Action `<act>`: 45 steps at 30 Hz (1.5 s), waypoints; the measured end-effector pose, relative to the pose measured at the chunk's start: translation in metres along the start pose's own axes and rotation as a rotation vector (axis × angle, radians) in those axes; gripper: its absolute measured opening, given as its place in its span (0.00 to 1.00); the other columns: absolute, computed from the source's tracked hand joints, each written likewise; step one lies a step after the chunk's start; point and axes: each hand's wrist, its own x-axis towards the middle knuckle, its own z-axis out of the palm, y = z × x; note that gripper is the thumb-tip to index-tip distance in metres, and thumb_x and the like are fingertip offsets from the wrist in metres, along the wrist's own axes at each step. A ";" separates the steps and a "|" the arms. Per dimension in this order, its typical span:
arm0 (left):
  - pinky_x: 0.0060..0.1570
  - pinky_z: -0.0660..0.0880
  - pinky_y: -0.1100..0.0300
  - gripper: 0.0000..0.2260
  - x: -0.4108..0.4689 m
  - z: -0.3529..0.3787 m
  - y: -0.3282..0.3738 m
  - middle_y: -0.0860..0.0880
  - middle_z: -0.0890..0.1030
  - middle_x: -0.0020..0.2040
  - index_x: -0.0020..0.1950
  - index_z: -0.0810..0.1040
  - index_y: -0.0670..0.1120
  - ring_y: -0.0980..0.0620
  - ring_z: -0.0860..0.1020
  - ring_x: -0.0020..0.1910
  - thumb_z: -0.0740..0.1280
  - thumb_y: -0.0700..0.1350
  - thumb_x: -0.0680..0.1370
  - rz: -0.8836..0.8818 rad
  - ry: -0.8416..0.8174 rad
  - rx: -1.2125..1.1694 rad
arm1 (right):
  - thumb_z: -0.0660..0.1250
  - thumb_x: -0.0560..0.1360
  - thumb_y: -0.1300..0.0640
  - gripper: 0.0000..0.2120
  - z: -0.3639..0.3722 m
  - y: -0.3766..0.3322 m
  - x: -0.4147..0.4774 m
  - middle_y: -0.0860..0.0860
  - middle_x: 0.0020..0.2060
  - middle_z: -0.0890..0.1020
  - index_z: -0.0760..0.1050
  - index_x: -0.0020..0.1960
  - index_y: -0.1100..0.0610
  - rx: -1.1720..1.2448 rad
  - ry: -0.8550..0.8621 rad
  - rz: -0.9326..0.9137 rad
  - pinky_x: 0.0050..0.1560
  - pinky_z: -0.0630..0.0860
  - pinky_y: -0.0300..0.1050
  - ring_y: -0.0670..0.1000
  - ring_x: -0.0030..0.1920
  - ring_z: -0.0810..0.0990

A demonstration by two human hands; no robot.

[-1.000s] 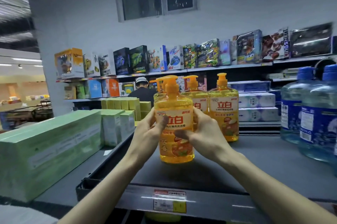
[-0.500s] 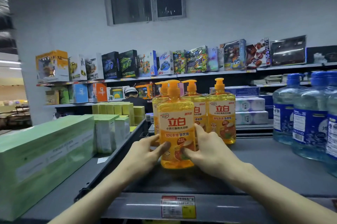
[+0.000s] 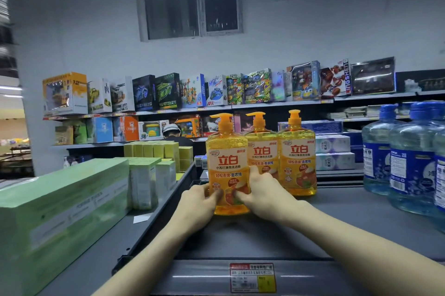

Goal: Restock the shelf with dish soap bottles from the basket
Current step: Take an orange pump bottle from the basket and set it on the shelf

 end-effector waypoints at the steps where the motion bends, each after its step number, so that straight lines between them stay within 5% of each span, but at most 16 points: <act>1: 0.65 0.78 0.56 0.14 -0.001 0.001 -0.001 0.55 0.87 0.58 0.67 0.83 0.56 0.54 0.84 0.60 0.67 0.57 0.85 0.010 -0.012 0.028 | 0.68 0.80 0.38 0.32 0.002 0.000 0.001 0.54 0.67 0.80 0.62 0.75 0.53 -0.017 0.016 0.002 0.65 0.81 0.57 0.58 0.65 0.82; 7: 0.65 0.75 0.58 0.18 -0.002 -0.001 -0.007 0.52 0.84 0.65 0.72 0.79 0.53 0.52 0.81 0.65 0.71 0.55 0.82 -0.030 0.071 0.030 | 0.67 0.77 0.33 0.35 0.015 0.010 -0.007 0.49 0.63 0.84 0.63 0.77 0.48 0.014 0.138 -0.001 0.64 0.81 0.57 0.55 0.61 0.84; 13: 0.57 0.82 0.55 0.11 -0.001 -0.006 -0.012 0.54 0.86 0.53 0.62 0.82 0.52 0.58 0.83 0.53 0.73 0.49 0.79 -0.061 0.129 -0.147 | 0.68 0.72 0.29 0.29 0.015 0.014 -0.005 0.46 0.55 0.85 0.73 0.63 0.48 0.080 0.147 0.062 0.57 0.84 0.55 0.52 0.54 0.85; 21: 0.66 0.79 0.49 0.28 -0.004 -0.009 -0.009 0.55 0.86 0.59 0.68 0.81 0.56 0.57 0.83 0.60 0.68 0.55 0.67 -0.049 0.022 -0.204 | 0.69 0.69 0.26 0.27 0.018 0.017 -0.001 0.43 0.44 0.83 0.75 0.54 0.46 0.050 0.201 0.084 0.49 0.84 0.51 0.46 0.46 0.84; 25: 0.70 0.75 0.49 0.32 -0.002 -0.007 -0.008 0.56 0.85 0.61 0.71 0.79 0.58 0.56 0.82 0.63 0.69 0.54 0.65 -0.057 -0.015 -0.173 | 0.70 0.73 0.29 0.24 0.020 0.018 0.001 0.44 0.46 0.84 0.76 0.56 0.47 0.014 0.219 0.087 0.50 0.83 0.52 0.50 0.49 0.84; 29: 0.72 0.74 0.51 0.21 -0.001 -0.005 -0.012 0.64 0.86 0.57 0.57 0.80 0.69 0.61 0.82 0.62 0.70 0.51 0.66 -0.052 -0.063 -0.204 | 0.68 0.75 0.30 0.24 0.022 0.020 0.004 0.46 0.50 0.85 0.75 0.58 0.48 -0.025 0.212 0.095 0.53 0.83 0.55 0.53 0.53 0.84; 40: 0.69 0.75 0.56 0.19 0.005 -0.003 -0.021 0.67 0.86 0.53 0.49 0.82 0.76 0.67 0.82 0.60 0.72 0.52 0.66 -0.020 -0.078 -0.228 | 0.69 0.78 0.33 0.19 0.027 0.023 0.005 0.43 0.50 0.83 0.70 0.58 0.44 0.025 0.189 0.060 0.53 0.83 0.53 0.52 0.53 0.84; 45: 0.72 0.74 0.52 0.20 0.005 -0.005 -0.019 0.64 0.86 0.57 0.54 0.80 0.72 0.62 0.82 0.62 0.72 0.51 0.66 -0.042 -0.067 -0.188 | 0.67 0.80 0.35 0.26 0.021 0.016 0.002 0.50 0.61 0.84 0.69 0.72 0.49 -0.058 0.104 0.054 0.60 0.82 0.57 0.57 0.60 0.84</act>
